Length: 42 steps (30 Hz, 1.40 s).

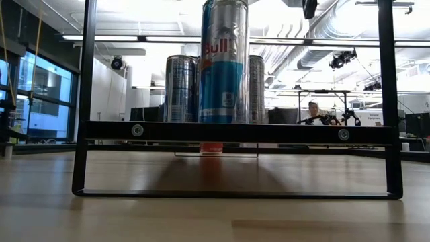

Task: Place canned beverage on shelf
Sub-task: Put the top blue soda can on the shelf aligned with the other blue soda can

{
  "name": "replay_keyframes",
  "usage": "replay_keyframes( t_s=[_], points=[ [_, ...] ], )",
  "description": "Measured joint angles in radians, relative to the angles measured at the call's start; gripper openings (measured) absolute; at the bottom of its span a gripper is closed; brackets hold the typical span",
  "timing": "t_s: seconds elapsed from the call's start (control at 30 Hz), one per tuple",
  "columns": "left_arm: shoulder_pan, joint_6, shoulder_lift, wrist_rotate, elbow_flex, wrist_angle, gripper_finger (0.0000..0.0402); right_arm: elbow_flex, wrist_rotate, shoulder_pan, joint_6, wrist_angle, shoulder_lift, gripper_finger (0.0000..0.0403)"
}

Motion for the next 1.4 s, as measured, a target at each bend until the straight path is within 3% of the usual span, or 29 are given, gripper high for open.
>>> replay_keyframes(
  t_s=[0.13,0.23,0.33,0.43,0.63,0.8,0.87,1.03,1.23,1.4],
  points=[
    [0.029,-0.195,-0.090,0.041,0.000,0.008,0.0255,0.009,-0.106,0.003,0.069,0.121,0.016,0.0000],
    [0.041,-0.303,-0.159,0.035,0.000,0.009,0.0252,0.067,-0.169,0.035,0.026,0.105,0.068,0.0000],
    [0.040,-0.352,-0.231,0.005,0.000,0.021,0.0245,0.160,-0.175,0.066,-0.059,0.020,0.132,0.0000],
    [0.012,-0.397,-0.309,-0.097,-0.035,0.069,0.0223,0.260,-0.175,0.082,-0.142,-0.115,0.193,0.0000],
    [-0.067,-0.537,-0.569,-0.307,-0.405,0.342,0.0129,0.411,-0.173,0.087,-0.237,-0.338,0.269,0.0000],
    [-0.091,-0.589,-0.780,-0.358,-0.740,0.657,0.0026,0.445,-0.172,0.087,-0.227,-0.351,0.282,0.0001],
    [-0.091,-0.601,-0.843,-0.362,-0.844,0.743,0.0008,0.454,-0.172,0.088,-0.175,-0.361,0.285,0.0009],
    [-0.090,-0.609,-0.954,-0.363,-0.974,0.855,0.0013,0.488,-0.152,0.120,-0.009,-0.361,0.319,0.0081],
    [-0.090,-0.587,-1.030,-0.341,-0.989,0.818,0.0004,0.584,-0.123,0.164,0.080,-0.370,0.423,0.0226],
    [-0.090,-0.592,-1.069,-0.330,-0.989,0.817,0.0001,0.700,-0.133,0.184,0.055,-0.483,0.526,0.0324]
  ],
)
